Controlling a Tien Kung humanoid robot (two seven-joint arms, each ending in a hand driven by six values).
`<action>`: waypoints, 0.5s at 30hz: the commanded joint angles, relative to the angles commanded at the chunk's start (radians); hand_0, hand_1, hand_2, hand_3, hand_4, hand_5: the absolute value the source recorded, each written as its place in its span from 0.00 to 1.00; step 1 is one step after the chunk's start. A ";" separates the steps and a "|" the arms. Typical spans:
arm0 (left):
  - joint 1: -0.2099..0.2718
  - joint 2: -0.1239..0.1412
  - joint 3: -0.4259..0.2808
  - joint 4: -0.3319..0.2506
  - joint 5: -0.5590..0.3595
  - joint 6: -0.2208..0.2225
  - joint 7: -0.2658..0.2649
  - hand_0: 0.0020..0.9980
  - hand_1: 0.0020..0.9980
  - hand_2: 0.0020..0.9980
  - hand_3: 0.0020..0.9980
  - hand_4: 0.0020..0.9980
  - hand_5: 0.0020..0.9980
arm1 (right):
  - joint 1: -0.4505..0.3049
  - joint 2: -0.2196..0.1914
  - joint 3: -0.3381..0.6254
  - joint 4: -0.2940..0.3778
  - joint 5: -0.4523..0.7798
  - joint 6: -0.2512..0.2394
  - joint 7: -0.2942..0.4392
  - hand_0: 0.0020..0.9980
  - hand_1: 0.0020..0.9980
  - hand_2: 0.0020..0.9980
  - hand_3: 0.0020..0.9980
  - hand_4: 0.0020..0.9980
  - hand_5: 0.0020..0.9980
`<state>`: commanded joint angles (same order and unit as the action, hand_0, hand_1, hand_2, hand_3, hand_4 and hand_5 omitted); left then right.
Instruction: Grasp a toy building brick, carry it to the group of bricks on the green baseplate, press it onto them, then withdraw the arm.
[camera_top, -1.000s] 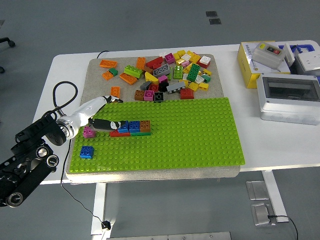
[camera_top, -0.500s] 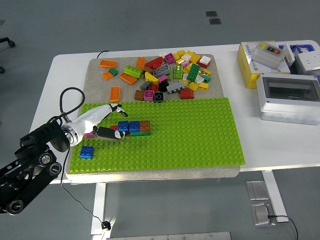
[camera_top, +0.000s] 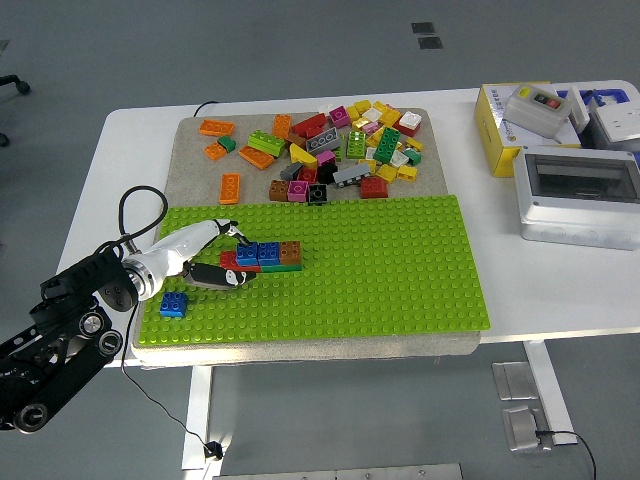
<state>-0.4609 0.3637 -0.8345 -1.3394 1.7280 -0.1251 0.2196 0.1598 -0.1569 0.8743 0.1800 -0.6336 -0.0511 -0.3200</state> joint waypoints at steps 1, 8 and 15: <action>0.000 -0.001 0.001 0.002 -0.001 -0.001 0.000 1.00 0.97 0.97 0.71 0.83 0.42 | 0.000 0.000 -0.001 0.000 0.001 0.000 0.000 0.71 0.64 0.59 0.79 0.64 1.00; 0.002 -0.007 0.007 0.021 -0.004 -0.002 -0.004 1.00 0.97 0.97 0.71 0.84 0.45 | 0.002 0.001 -0.011 0.000 0.014 -0.001 0.005 0.71 0.64 0.59 0.79 0.64 1.00; 0.004 -0.011 0.008 0.025 -0.006 -0.001 -0.006 1.00 0.97 0.97 0.71 0.85 0.45 | 0.001 0.002 -0.015 0.000 0.019 -0.002 0.006 0.71 0.64 0.59 0.79 0.64 1.00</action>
<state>-0.4565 0.3525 -0.8270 -1.3146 1.7224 -0.1258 0.2139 0.1610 -0.1546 0.8591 0.1800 -0.6148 -0.0529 -0.3144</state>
